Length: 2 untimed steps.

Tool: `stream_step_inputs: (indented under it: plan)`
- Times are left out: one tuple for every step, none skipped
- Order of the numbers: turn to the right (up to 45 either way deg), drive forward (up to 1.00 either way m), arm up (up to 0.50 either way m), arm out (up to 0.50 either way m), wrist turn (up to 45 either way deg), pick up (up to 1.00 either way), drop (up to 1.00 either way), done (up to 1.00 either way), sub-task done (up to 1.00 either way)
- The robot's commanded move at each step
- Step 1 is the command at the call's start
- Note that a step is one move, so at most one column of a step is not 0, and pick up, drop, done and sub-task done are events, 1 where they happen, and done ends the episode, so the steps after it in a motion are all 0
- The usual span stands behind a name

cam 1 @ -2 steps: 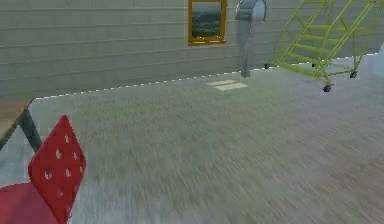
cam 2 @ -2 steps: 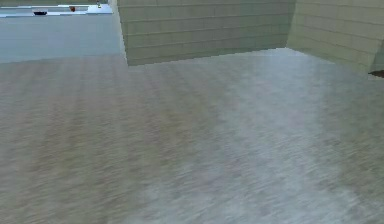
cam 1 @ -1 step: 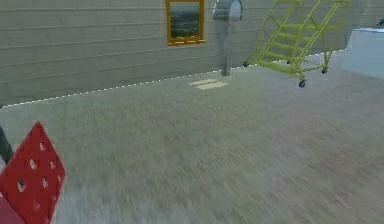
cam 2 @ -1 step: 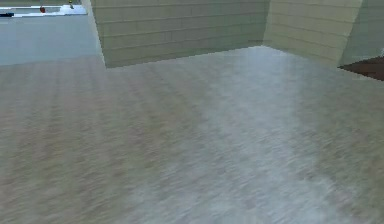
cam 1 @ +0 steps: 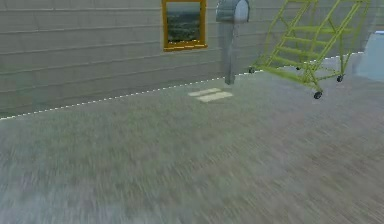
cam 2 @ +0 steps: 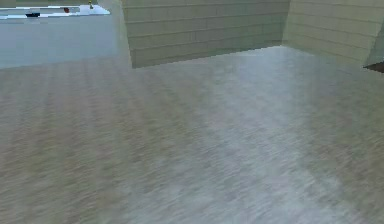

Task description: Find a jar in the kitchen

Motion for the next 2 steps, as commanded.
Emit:
stream_step_inputs:
  plan:
    - [-24.0,0.00,0.00,0.00,0.0,0.00,0.00,0.00,0.00]
    - [-3.0,0.00,0.00,0.00,0.0,0.00,0.00,0.00,0.00]
